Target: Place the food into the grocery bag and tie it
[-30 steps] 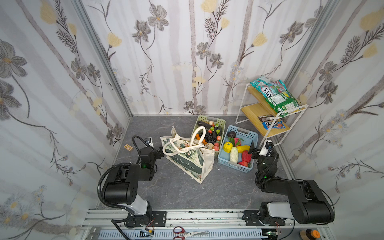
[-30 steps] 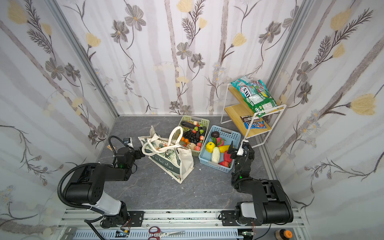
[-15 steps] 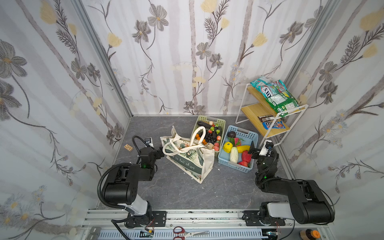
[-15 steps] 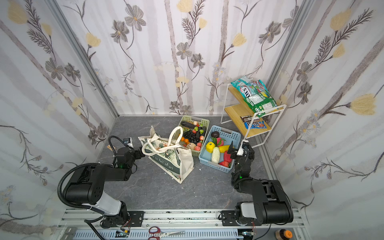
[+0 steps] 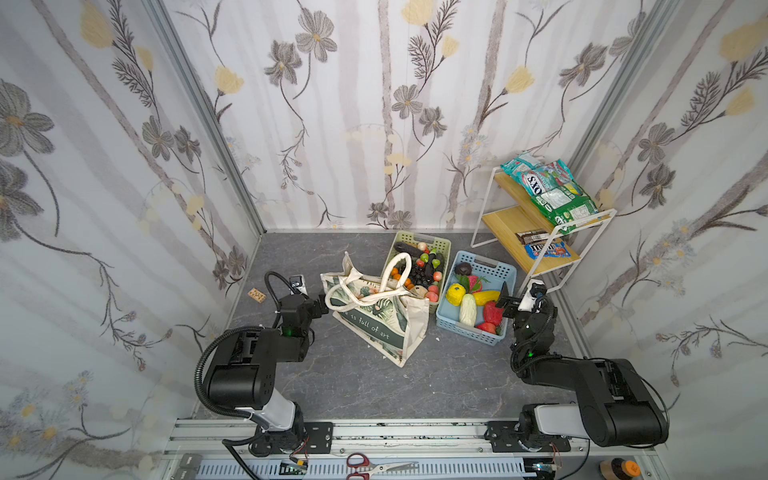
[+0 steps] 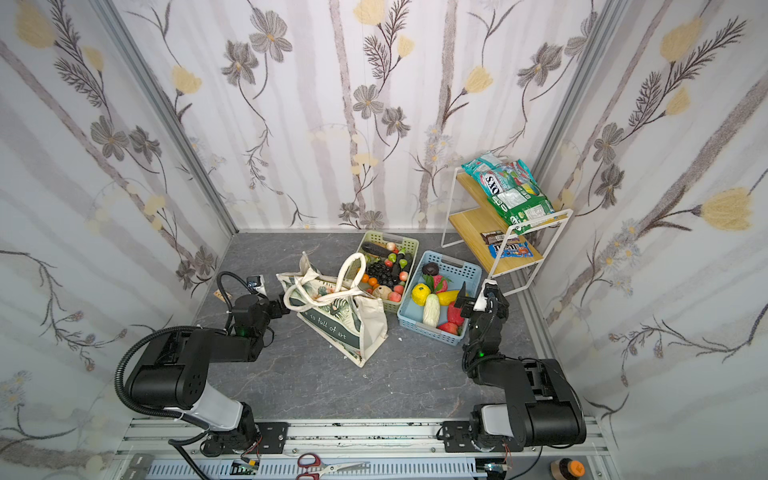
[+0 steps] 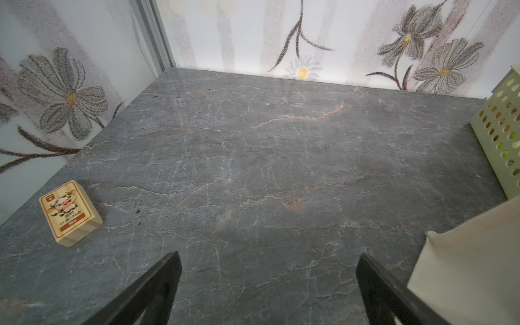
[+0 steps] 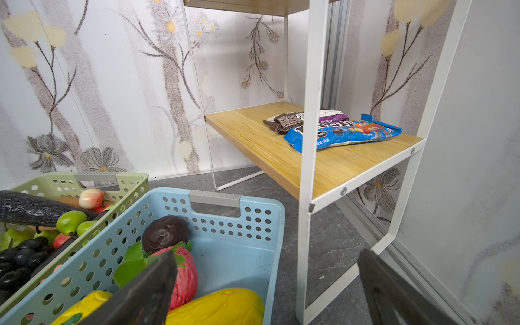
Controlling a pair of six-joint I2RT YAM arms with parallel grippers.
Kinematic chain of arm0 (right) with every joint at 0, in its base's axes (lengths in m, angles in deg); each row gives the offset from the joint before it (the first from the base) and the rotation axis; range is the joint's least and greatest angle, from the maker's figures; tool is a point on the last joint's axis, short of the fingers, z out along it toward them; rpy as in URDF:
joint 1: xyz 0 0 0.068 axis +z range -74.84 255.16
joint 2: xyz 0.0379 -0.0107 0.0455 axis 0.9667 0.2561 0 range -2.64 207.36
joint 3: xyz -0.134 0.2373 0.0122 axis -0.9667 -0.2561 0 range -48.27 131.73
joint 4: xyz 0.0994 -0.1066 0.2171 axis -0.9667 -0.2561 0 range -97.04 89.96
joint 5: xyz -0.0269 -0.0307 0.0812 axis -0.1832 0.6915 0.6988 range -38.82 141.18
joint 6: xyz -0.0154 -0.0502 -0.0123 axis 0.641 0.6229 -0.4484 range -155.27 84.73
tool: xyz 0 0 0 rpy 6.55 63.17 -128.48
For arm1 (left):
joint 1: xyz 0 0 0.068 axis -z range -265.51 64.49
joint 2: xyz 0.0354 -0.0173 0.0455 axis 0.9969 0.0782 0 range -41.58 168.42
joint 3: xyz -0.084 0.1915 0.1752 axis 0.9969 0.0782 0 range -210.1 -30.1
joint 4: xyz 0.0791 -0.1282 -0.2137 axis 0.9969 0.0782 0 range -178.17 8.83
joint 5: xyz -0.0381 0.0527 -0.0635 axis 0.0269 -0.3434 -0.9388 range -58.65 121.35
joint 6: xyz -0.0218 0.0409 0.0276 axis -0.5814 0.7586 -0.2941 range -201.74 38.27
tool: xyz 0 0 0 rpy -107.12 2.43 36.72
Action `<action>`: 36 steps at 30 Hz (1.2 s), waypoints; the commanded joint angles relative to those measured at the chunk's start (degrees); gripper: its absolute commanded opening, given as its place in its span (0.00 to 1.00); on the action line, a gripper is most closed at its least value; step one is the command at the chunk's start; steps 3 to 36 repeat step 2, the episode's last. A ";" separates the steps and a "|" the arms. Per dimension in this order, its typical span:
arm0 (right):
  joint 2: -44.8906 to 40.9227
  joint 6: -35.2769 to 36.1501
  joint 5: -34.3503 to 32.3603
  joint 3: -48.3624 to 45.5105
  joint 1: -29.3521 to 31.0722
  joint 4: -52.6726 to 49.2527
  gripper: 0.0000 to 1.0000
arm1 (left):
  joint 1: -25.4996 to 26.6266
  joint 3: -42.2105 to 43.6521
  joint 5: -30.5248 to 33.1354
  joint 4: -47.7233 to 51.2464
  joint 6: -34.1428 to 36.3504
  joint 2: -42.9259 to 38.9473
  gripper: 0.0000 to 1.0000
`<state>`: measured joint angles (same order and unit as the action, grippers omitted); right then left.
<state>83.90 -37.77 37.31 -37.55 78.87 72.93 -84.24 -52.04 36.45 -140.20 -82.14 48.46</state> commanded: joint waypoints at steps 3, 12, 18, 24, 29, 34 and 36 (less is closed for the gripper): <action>-0.19 0.92 -0.21 0.11 0.02 3.29 1.00 | -0.14 -0.39 -0.09 -0.44 0.04 0.00 1.00; -0.19 0.92 -0.21 0.11 0.02 3.29 1.00 | -0.14 -0.39 -0.09 -0.44 0.04 0.00 1.00; -0.19 0.92 -0.21 0.11 0.02 3.29 1.00 | -0.14 -0.39 -0.09 -0.44 0.04 0.00 1.00; -0.19 0.92 -0.21 0.11 0.02 3.29 1.00 | -0.14 -0.39 -0.09 -0.44 0.04 0.00 1.00; -0.19 0.92 -0.21 0.11 0.02 3.29 1.00 | -0.14 -0.39 -0.09 -0.44 0.04 0.00 1.00; -0.19 0.92 -0.21 0.11 0.02 3.29 1.00 | -0.14 -0.39 -0.09 -0.44 0.04 0.00 1.00; -0.19 0.92 -0.21 0.11 0.02 3.29 1.00 | -0.14 -0.39 -0.09 -0.44 0.04 0.00 1.00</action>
